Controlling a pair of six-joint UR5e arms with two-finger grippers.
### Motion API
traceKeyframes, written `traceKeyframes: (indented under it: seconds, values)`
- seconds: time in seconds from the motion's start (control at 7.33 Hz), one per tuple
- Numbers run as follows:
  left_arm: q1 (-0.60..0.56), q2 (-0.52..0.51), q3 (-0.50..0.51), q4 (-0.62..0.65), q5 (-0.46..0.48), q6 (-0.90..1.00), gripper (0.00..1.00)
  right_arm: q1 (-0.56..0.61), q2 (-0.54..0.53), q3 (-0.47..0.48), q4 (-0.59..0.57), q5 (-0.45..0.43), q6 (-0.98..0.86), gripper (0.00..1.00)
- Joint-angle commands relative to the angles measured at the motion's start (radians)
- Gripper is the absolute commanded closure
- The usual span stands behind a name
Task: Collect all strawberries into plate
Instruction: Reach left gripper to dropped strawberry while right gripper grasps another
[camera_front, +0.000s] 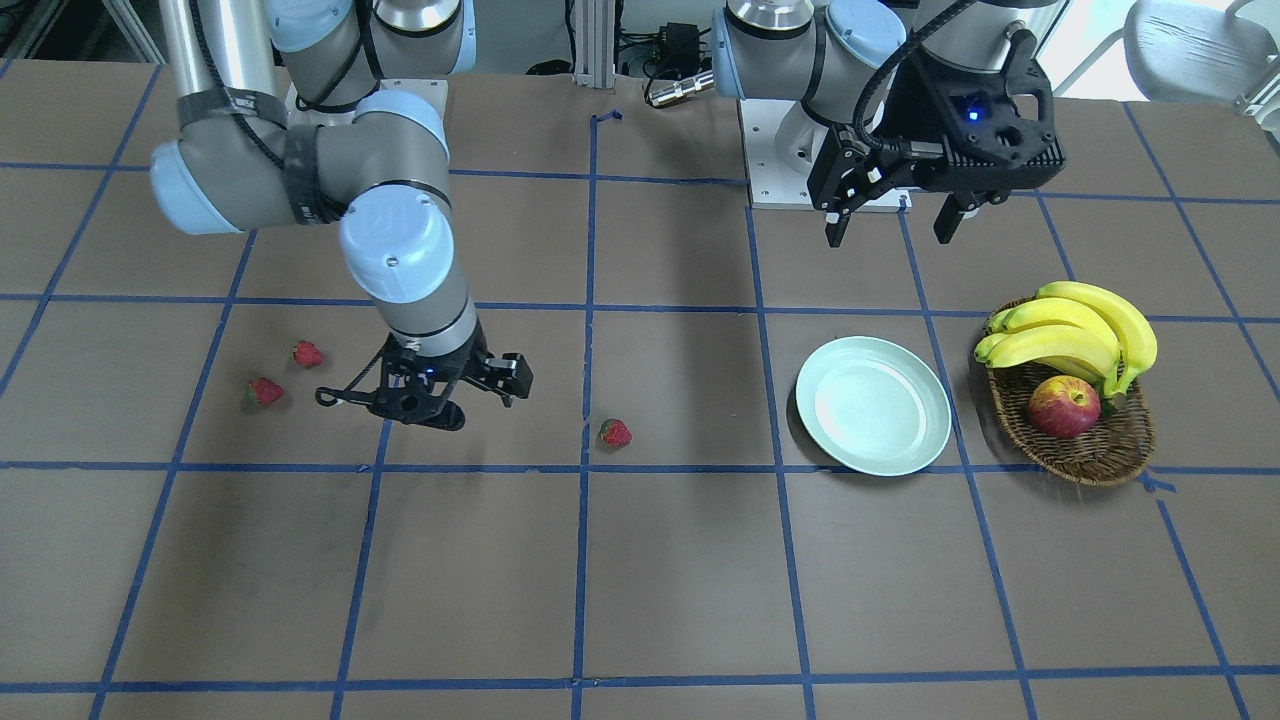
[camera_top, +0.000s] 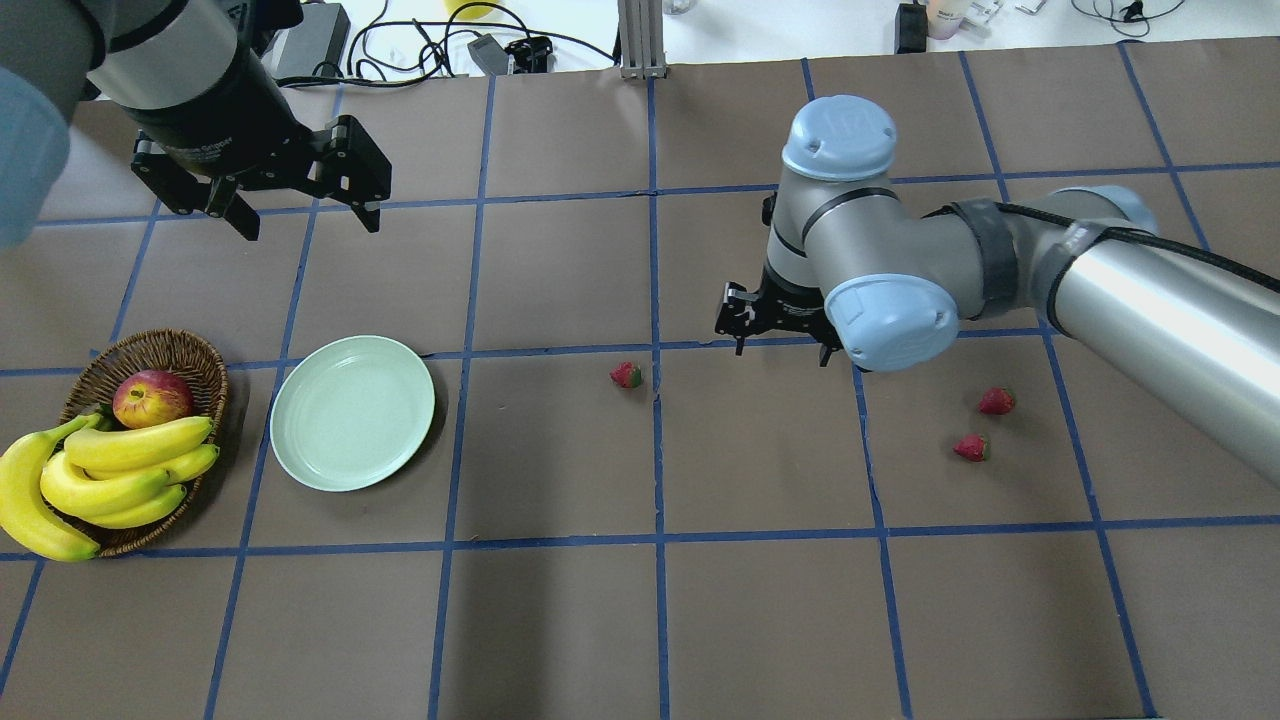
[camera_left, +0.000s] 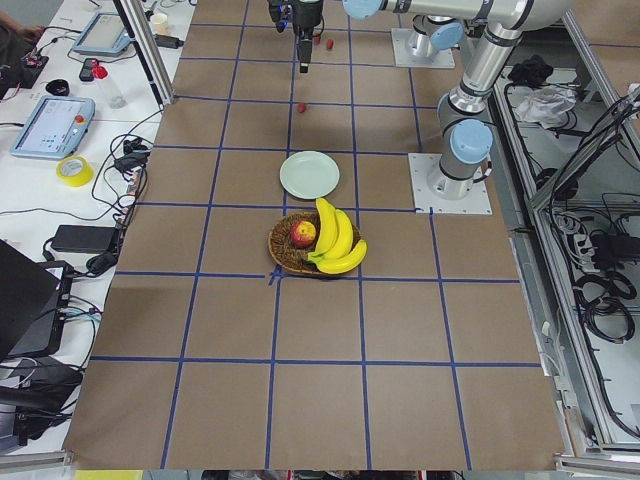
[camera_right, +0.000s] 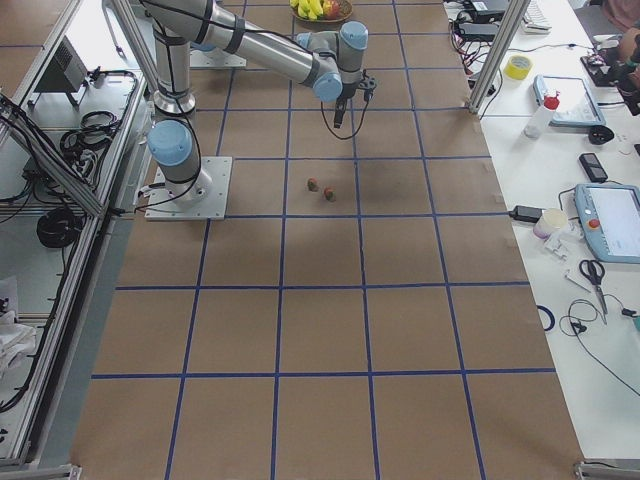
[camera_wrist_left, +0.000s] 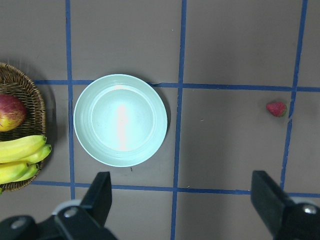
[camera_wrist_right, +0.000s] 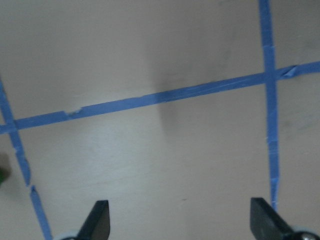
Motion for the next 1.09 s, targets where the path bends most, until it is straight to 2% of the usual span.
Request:
traceKeyframes:
  seconds: [0.0, 0.14, 0.27, 0.55, 0.68, 0.95]
  values:
    - [-0.091, -0.069, -0.013, 0.159, -0.079, -0.182, 0.0, -0.135, -0.048, 0.09, -0.119, -0.048, -0.245, 0.0]
    - [-0.131, -0.123, -0.046, 0.22, -0.079, -0.213, 0.0, -0.201, -0.048, 0.132, -0.166, -0.05, -0.395, 0.0]
    - [-0.153, -0.169, -0.101, 0.342, -0.084, -0.318, 0.0, -0.311, -0.048, 0.171, -0.204, -0.046, -0.518, 0.0]
    - [-0.22, -0.243, -0.236, 0.54, -0.087, -0.64, 0.0, -0.445, -0.036, 0.182, -0.214, -0.043, -0.631, 0.0]
    - [-0.227, -0.298, -0.246, 0.588, -0.091, -0.698, 0.0, -0.453, -0.032, 0.2, -0.215, -0.044, -0.633, 0.0]
    - [-0.257, -0.401, -0.248, 0.676, -0.09, -0.868, 0.0, -0.455, -0.003, 0.251, -0.217, -0.046, -0.633, 0.11]
